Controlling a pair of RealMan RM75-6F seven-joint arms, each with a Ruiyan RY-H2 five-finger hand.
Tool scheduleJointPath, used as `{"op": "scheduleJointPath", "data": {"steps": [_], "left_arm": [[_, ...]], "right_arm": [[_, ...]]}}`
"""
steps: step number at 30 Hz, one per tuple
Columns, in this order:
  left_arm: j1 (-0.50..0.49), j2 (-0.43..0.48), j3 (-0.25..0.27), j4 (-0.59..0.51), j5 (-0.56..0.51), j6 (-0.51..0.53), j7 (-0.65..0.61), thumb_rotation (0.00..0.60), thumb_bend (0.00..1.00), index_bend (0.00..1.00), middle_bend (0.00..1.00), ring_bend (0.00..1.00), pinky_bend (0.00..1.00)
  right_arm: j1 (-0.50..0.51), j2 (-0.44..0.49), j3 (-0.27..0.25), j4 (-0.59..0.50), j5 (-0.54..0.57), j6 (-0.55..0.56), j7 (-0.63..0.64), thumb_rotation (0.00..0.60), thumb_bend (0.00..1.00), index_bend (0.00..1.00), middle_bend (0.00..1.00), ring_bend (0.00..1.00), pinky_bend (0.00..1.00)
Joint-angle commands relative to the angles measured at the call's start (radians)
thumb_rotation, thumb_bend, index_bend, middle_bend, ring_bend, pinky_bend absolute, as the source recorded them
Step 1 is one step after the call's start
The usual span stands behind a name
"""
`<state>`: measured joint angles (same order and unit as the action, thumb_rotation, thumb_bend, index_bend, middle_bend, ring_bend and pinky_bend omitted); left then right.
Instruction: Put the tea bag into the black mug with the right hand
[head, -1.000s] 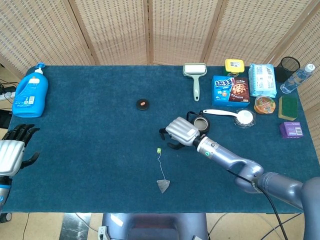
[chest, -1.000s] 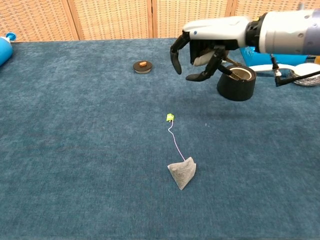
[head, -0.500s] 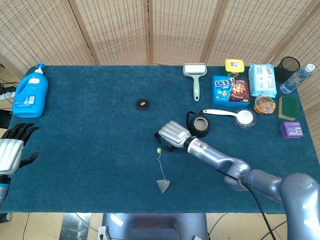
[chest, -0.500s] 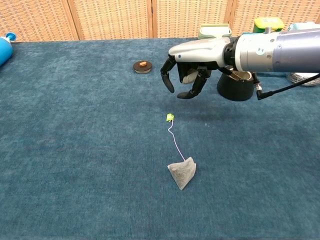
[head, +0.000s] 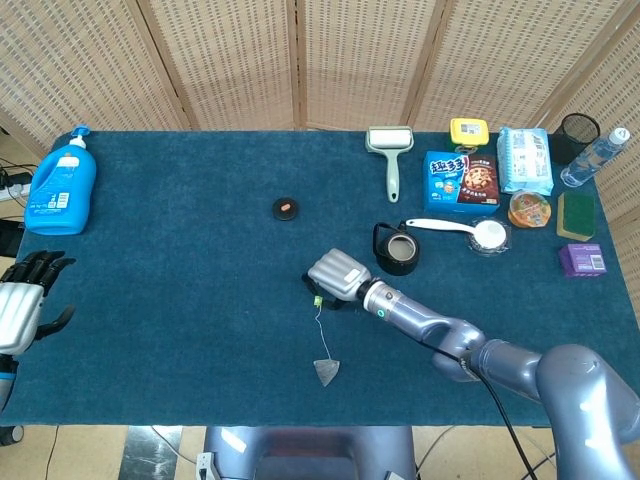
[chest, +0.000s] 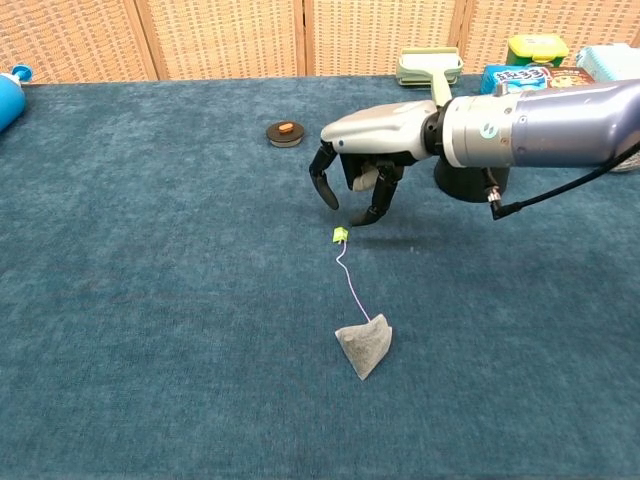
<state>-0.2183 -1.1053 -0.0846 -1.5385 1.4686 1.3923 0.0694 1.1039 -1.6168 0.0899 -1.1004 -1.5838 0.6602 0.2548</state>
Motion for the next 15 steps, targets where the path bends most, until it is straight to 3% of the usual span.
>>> {"op": "scheduleJointPath", "data": {"steps": [1,15], "left_arm": [[0.002,0.001,0.001,0.001,-0.001,0.002,-0.002,0.6,0.32,0.21,0.18,0.13,0.24],[0.006,-0.002,0.005,0.016,-0.002,0.007,-0.02,0.6,0.32,0.21,0.18,0.13,0.24]], "right_arm": [[0.003,-0.013,-0.006,0.015,0.007,-0.006,-0.006,0.6,0.34,0.5,1.0,1.0,1.0],[0.027,-0.043,-0.014,0.05,0.031,-0.032,-0.024,0.6,0.31,0.5,1.0,1.0,1.0]]}}
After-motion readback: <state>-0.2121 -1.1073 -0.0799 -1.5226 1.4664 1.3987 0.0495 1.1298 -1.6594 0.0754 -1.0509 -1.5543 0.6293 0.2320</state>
